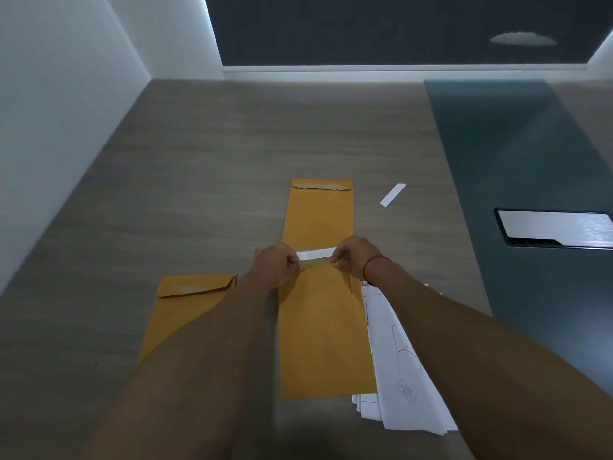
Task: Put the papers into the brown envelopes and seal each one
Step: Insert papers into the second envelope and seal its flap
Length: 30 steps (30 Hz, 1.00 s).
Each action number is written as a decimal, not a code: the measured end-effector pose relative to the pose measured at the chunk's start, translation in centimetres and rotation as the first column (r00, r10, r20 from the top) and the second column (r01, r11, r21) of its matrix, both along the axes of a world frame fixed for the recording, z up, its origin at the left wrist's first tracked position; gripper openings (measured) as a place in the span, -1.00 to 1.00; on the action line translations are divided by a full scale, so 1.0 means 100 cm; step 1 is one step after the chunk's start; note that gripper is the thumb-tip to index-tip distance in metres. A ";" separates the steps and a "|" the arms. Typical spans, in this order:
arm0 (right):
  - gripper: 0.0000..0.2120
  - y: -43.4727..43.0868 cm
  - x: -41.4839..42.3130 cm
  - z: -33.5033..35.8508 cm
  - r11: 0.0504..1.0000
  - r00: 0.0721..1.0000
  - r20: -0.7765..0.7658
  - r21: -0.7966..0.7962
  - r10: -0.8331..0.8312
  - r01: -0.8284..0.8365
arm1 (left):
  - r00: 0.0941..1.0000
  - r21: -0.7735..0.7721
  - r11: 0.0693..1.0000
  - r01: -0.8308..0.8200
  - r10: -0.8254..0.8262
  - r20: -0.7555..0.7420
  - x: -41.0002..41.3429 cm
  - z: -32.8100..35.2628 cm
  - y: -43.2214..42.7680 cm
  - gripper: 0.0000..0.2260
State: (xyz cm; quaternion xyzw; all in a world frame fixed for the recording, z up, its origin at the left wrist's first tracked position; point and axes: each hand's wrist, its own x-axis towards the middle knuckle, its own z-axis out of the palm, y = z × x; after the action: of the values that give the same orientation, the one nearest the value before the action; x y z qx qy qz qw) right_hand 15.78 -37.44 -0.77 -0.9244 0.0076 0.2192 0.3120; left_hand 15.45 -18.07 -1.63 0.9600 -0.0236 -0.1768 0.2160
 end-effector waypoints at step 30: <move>-0.96 0.022 0.011 -0.032 0.872 0.875 0.029 0.109 -0.482 0.477 | 0.990 0.072 0.992 0.107 -0.099 -0.098 -0.006 -0.021 -0.003 -0.35</move>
State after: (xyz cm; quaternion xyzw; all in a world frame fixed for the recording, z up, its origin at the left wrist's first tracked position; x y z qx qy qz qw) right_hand 16.85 -35.28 -3.96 -0.8828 0.2172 0.1094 0.4020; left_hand 14.85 -18.38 -3.69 0.9557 -0.0561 -0.2333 0.1703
